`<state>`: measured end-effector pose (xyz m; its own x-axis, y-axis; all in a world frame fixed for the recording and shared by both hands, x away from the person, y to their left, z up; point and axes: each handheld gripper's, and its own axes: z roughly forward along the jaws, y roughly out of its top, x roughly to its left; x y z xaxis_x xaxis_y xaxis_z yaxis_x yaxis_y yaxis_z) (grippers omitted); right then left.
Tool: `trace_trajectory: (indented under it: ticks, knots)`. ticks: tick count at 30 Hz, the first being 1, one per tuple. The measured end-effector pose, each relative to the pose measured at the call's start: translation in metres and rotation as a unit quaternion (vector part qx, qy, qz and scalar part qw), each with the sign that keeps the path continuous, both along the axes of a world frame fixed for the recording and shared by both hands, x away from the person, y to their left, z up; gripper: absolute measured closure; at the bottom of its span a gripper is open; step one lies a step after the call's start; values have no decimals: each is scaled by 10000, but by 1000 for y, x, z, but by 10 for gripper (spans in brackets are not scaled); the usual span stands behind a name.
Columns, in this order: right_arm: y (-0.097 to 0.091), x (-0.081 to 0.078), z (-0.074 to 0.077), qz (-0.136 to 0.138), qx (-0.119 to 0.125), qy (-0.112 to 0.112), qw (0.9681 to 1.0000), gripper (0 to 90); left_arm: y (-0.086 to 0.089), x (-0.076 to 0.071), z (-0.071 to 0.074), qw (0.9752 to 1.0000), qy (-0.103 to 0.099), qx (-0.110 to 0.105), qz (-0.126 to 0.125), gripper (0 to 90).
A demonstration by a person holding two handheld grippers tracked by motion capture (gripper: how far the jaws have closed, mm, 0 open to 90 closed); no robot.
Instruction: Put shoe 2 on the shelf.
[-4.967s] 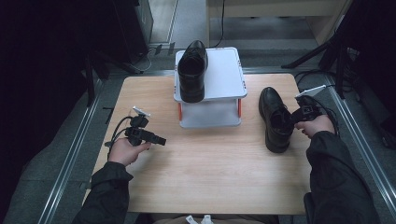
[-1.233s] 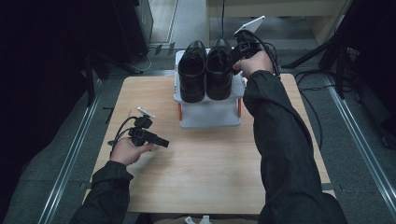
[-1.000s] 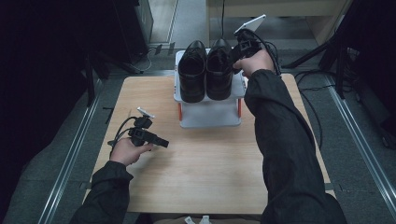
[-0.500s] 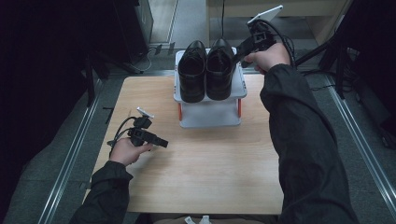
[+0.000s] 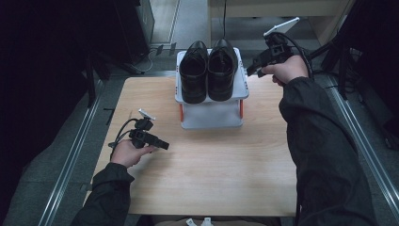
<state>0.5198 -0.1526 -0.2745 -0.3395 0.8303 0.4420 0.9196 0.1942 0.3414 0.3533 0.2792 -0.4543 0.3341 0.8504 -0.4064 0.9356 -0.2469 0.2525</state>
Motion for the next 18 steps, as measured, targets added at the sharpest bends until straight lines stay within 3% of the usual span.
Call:
trace_trajectory:
  ticks: [7,10,18]
  knots:
    - [-15,-10,-18,4,85,20,10000,505,-2,1,-2,10000,24,25,-29,467]
    - [-20,-16,-26,36,10,-11,10000,503,-2,1,-3,10000,24,43,-27,466]
    - [-33,-34,-53,103,137,123,9998,504,-2,1,-3,10000,-6,53,-51,465]
